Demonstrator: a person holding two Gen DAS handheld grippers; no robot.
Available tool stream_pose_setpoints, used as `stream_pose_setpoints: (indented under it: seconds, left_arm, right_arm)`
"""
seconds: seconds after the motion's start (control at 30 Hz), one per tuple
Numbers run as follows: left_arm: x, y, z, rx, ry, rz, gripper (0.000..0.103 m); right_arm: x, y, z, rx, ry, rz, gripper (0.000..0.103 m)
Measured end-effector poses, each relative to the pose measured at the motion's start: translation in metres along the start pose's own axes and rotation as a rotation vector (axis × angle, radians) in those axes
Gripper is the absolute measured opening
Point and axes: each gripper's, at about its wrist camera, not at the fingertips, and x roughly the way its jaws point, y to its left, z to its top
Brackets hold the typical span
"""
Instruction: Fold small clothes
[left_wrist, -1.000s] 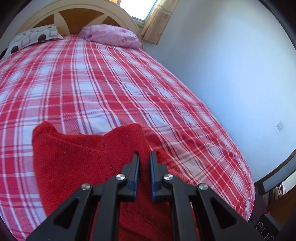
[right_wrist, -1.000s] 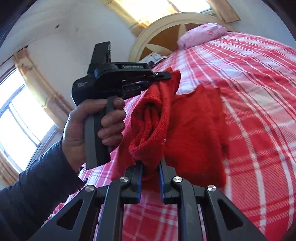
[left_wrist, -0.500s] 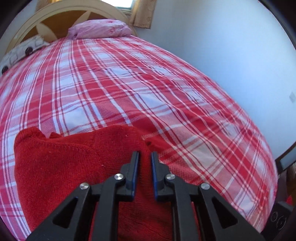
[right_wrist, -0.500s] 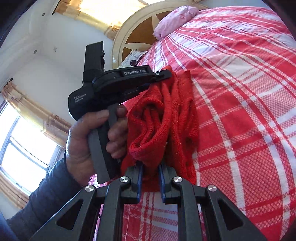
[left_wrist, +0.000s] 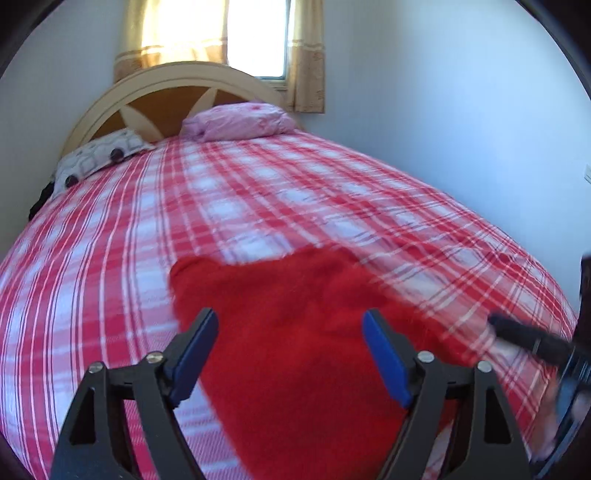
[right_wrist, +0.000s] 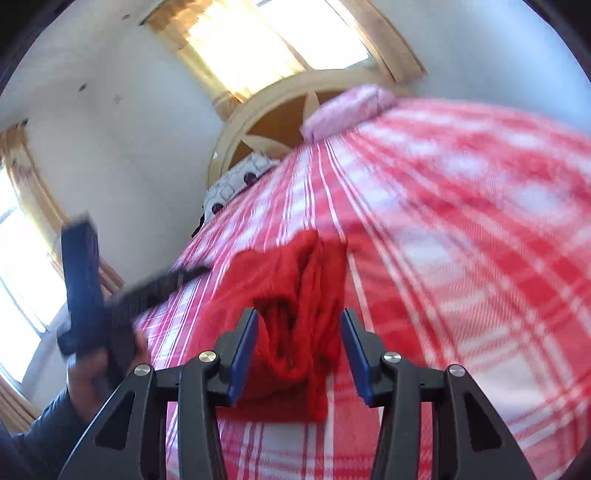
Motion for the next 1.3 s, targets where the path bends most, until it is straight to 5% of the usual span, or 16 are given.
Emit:
stream_pose_setpoints:
  seconds: [0.1, 0.17, 0.27, 0.37, 0.83, 1.1, 1.3]
  left_arm:
    - [0.005, 0.011, -0.026, -0.032, 0.051, 0.012, 0.085]
    - [0.011, 0.013, -0.039, -0.062, 0.08, 0.004, 0.085]
    - [0.014, 0.011, -0.054, -0.078, 0.088, -0.021, 0.085]
    - [0.013, 0.009, -0.065, -0.067, 0.087, -0.043, 0.089]
    - [0.016, 0.022, -0.083, -0.139, 0.117, -0.158, 0.103]
    - [0.011, 0.02, -0.089, -0.159, 0.13, -0.129, 0.103]
    - [0.01, 0.023, -0.09, -0.159, 0.117, -0.105, 0.103]
  right_arm:
    - [0.019, 0.03, 0.021, -0.069, 0.026, 0.105, 0.048]
    - [0.052, 0.047, 0.029, -0.106, 0.139, 0.166, 0.048]
    - [0.093, 0.05, 0.023, -0.16, 0.247, 0.011, 0.048]
    - [0.108, 0.03, 0.004, -0.121, 0.329, -0.04, 0.046]
    - [0.084, 0.038, -0.028, -0.24, 0.311, -0.095, 0.045]
    - [0.076, 0.05, -0.038, -0.334, 0.317, -0.141, 0.045]
    - [0.05, 0.072, -0.033, -0.4, 0.227, -0.21, 0.046]
